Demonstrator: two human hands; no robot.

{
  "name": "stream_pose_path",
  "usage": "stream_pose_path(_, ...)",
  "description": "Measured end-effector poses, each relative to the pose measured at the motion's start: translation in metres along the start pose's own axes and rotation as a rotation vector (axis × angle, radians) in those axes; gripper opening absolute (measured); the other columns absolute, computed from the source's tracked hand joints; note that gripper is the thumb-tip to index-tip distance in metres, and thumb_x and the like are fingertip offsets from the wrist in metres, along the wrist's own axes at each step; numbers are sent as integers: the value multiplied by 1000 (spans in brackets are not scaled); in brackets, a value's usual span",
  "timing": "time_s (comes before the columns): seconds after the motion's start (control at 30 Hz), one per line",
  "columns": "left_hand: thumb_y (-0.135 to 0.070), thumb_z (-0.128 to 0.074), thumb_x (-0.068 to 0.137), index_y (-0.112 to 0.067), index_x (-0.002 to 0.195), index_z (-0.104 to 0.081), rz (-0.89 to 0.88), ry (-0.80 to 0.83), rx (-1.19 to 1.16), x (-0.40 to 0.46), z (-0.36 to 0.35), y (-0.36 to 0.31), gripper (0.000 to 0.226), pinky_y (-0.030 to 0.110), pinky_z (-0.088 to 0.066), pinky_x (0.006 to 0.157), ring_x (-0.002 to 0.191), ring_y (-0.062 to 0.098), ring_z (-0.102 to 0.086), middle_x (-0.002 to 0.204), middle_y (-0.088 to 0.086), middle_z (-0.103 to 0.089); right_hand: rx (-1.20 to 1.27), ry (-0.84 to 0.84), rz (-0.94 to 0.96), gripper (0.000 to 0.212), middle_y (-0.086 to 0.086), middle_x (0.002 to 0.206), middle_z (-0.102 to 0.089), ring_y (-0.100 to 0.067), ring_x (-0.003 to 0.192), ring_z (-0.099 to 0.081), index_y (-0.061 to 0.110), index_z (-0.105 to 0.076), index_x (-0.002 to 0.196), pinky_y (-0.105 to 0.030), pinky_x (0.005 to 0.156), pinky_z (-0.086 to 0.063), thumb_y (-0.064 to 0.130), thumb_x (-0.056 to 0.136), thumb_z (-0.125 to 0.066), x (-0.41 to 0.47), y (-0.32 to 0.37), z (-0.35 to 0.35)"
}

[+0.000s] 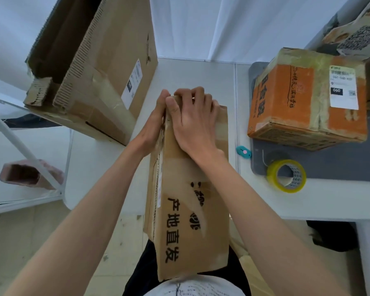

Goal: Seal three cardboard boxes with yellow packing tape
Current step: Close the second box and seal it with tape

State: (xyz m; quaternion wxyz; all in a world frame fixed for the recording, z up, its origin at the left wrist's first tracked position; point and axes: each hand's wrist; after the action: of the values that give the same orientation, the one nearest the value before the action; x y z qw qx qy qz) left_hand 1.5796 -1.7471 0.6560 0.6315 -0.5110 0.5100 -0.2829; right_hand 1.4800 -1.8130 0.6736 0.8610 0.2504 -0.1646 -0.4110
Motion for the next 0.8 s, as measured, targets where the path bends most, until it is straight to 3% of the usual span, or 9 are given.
stream_pose_path(0.13, -74, -23, 98, -18, 141, -57, 107, 31, -24, 1, 16, 6, 78, 54, -34, 118, 134, 25, -55, 136, 10, -64, -37, 2, 48, 56, -1, 117, -55, -22, 106, -47, 22, -58, 125, -41, 99, -29, 57, 102, -20, 2, 4, -3)
stream_pose_path(0.27, -61, -15, 105, -14, 144, -50, 55, 58, 11, -2, 10, 4, 70, 46, -41, 114, 134, 22, -55, 137, 9, -63, -55, -6, 46, 41, 0, 121, -57, -22, 111, -49, 23, -56, 131, -39, 100, -27, 45, 105, -32, 4, -4, -5)
stream_pose_path(0.4, -74, -60, 85, -19, 151, -37, 96, 85, 57, -3, 10, 12, 89, 53, -35, 117, 139, 21, -48, 149, 6, -51, -61, 8, 7, 42, -2, 126, -56, -22, 119, -48, 24, -53, 136, -39, 105, -25, 46, 104, -36, 5, -15, -2)
stream_pose_path(0.47, -69, -66, 82, -22, 148, -40, 105, 77, 54, -2, 10, 12, 85, 53, -39, 115, 133, 20, -54, 144, 5, -56, -21, 13, -12, 45, -2, 130, -54, -22, 125, -45, 24, -51, 137, -38, 109, -22, 49, 103, -34, 4, -20, 0)
stream_pose_path(0.63, -56, -65, 82, -22, 142, -47, 95, 73, 77, 0, 8, 6, 71, 58, -44, 110, 126, 26, -60, 137, 10, -59, 12, 73, -51, 57, -1, 154, -35, -25, 153, -16, 29, -39, 148, -52, 125, -2, 59, 102, -22, 3, -36, 7)
stream_pose_path(0.8, -57, -61, 82, -23, 137, -51, 77, 52, 108, -1, 8, 8, 66, 59, -45, 107, 121, 32, -60, 132, 16, -59, -58, 78, -124, 57, -4, 167, -14, -25, 157, 3, 33, -27, 155, -53, 125, 6, 59, 105, -25, 1, -65, 14)
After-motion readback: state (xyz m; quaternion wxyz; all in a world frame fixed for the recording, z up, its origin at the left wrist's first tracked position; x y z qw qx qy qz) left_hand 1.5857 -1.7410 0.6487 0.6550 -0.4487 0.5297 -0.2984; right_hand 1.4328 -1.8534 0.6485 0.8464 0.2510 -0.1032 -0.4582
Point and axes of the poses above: each hand's wrist, its own x-axis towards the middle knuckle, its own z-axis out of the back of the hand, y = z × x
